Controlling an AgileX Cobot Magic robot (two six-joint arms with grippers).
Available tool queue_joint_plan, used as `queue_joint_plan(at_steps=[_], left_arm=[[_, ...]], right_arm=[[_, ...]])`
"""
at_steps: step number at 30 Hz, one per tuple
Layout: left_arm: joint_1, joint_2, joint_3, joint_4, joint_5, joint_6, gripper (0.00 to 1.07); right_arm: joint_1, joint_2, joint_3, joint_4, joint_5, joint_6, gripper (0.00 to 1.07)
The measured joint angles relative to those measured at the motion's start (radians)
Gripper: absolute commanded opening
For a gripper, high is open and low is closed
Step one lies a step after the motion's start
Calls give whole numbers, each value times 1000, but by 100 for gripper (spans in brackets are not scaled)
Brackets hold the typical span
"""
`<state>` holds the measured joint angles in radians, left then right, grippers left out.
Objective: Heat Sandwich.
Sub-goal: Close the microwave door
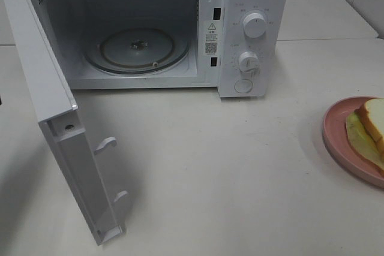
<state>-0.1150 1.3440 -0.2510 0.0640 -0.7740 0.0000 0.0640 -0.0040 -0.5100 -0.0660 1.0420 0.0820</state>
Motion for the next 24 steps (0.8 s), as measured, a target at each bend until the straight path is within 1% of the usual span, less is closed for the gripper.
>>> queue_joint_plan(at_steps=[2,4,6,7,8,12,15,16,18,20,22,24], left_arm=[[-24,38,-15,33,-32,-6,0],[-33,51,-19,39,-38,-10,0],[-49,75,-28,40,-47,-21,0],[-73,93,-38,40,-52,-27,0],[-73,93,-38,40,-52,-27,0],[-139,128,-52,35,-72,-27,0],[-163,143,-61,33,-73,-27,0],[-187,160,-73,36,-73,-27,0],[-196,165,-78,36,-73,-27,0],[-232,179,-96,20,-73,-27,0],[-248,181,-104,8,-73,-25,0],[-272,186,-115,-16,-73,-12,0]], right_arm=[[0,0,0,0,0,0,76],[0,0,0,0,0,0,76],[0,0,0,0,0,0,76],[0,0,0,0,0,0,76],[0,0,0,0,0,0,76],[0,0,0,0,0,0,76],[0,0,0,0,0,0,76],[0,0,0,0,0,0,76],[0,0,0,0,0,0,76],[0,0,0,0,0,0,76],[0,0,0,0,0,0,76],[0,0,0,0,0,0,76]])
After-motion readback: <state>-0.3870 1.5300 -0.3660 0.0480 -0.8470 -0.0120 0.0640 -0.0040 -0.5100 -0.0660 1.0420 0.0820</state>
